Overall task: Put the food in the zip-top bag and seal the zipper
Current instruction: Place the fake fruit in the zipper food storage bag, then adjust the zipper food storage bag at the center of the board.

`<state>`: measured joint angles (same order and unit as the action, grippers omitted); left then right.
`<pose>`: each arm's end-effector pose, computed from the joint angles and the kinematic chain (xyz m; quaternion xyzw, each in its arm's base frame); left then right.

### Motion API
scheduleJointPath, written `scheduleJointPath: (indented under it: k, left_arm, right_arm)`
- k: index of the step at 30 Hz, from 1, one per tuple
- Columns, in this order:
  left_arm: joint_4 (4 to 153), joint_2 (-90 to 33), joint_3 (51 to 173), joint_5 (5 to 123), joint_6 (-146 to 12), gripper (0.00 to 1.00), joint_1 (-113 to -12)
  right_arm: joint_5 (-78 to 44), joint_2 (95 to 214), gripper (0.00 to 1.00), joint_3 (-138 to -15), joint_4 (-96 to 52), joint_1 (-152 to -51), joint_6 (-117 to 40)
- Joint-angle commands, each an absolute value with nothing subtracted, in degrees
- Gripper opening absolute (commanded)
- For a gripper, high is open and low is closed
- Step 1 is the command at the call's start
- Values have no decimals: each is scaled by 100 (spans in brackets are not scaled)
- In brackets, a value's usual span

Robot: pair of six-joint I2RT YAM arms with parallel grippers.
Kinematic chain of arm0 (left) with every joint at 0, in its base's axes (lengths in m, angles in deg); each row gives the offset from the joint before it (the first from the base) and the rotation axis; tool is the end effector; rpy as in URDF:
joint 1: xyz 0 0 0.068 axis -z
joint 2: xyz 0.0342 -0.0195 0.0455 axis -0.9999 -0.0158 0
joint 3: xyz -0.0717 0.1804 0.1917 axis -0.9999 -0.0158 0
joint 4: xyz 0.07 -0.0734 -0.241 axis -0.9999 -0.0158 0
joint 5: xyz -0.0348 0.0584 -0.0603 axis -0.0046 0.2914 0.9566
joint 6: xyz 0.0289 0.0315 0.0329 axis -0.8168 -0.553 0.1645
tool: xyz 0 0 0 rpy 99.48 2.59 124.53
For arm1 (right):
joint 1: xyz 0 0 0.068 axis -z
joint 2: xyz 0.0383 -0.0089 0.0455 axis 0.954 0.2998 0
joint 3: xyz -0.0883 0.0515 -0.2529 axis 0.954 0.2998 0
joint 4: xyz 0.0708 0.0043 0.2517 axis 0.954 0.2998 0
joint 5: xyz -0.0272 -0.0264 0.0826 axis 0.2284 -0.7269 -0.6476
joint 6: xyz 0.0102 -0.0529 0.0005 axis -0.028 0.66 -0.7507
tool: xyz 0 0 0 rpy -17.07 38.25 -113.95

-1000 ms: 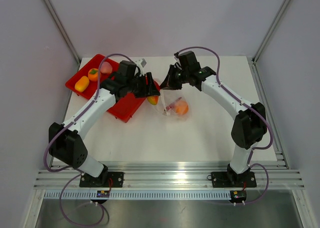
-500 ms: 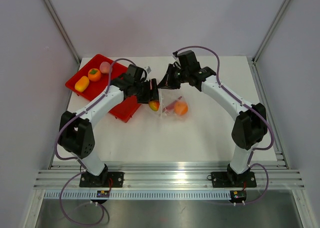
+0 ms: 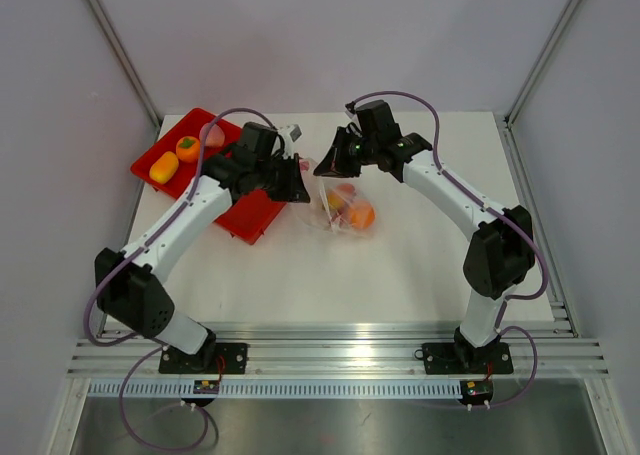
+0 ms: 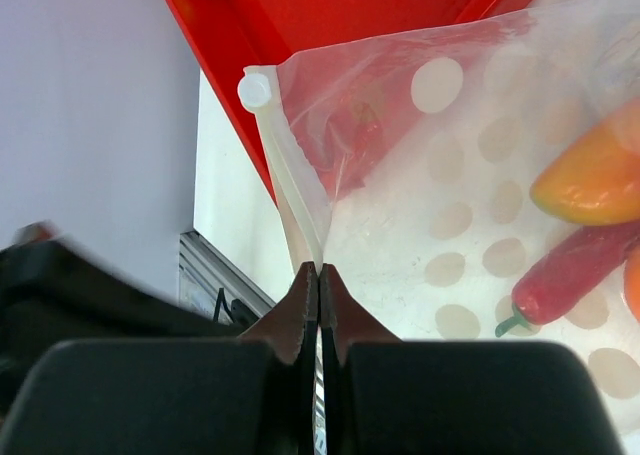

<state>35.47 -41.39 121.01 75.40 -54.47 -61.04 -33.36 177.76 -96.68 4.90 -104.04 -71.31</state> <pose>0.2882 -0.1673 0.3274 0.0937 0.9169 -0.2991 0.2471 0.3532 0.2330 0.3281 -0.0306 0.8779 0.4045 0.2542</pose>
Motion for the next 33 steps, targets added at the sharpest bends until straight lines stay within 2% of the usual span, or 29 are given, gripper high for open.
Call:
scheduleJointPath:
  k: [1, 6, 7, 8, 9, 12, 14, 15, 16, 18, 22, 25, 26, 27, 28, 31, 33]
  left_arm:
    - [3778, -3325, 12116, 7761, -5811, 0, -6079]
    - [4324, -2779, 11605, 7455, -5847, 0, -6097]
    - [4280, -2822, 11587, 7375, -5777, 4, -6114]
    - [4228, -2901, 11587, 7313, -5715, 21, -6158]
    - [4088, -2971, 11579, 7112, -5637, 30, -6184]
    - [3938, -3261, 11509, 6953, -5390, 45, -6237]
    - [4068, -3271, 11325, 6943, -5066, 51, -6272]
    - [4287, -3245, 11089, 6995, -4960, 60, -6272]
    - [4402, -3227, 10991, 7022, -4785, 65, -6272]
    - [4648, -3235, 10789, 7101, -4669, 67, -6272]
    - [4728, -3376, 10647, 7066, -4598, 61, -6272]
    - [4702, -3455, 10647, 7110, -4668, 42, -6272]
    - [4658, -3464, 10673, 7128, -4686, 21, -6264]
    - [4623, -3455, 10708, 7084, -4721, 8, -6272]
    - [4553, -3464, 10761, 7014, -4791, 0, -6272]
    - [4202, -3482, 11138, 6820, -5019, 0, -6299]
    - [4079, -3455, 11384, 6820, -5108, 0, -6334]
  right_arm:
    - [-3446, 17557, 0, -9795, 242, -10446, -7171]
    - [-3525, 17610, 0, -9760, 163, -10446, -7214]
    - [-3534, 17601, 0, -9751, 154, -10446, -7206]
    - [-3517, 17593, 0, -9777, 172, -10446, -7206]
    - [-3508, 17592, 0, -9777, 189, -10446, -7188]
    - [-3464, 17549, 0, -9777, 233, -10446, -7162]
    - [-3429, 17479, 0, -9707, 242, -10446, -7135]
    - [-3402, 17461, 0, -9681, 199, -10446, -7135]
    - [-3393, 17452, 0, -9663, 216, -10446, -7135]
    - [-3402, 17452, 0, -9645, 224, -10446, -7144]
    - [-3411, 17452, 0, -9645, 216, -10437, -7162]
    - [-3358, 17426, 0, -9628, 224, -10446, -7144]
    - [-3341, 17408, 0, -9619, 233, -10446, -7144]
    - [-3349, 17417, 0, -9619, 207, -10446, -7162]
    - [-3341, 17408, 0, -9610, 224, -10455, -7153]
    - [-3306, 17417, 1, -9593, 259, -10446, -7109]
    - [-3096, 17408, 6, -9601, 434, -10446, -6961]
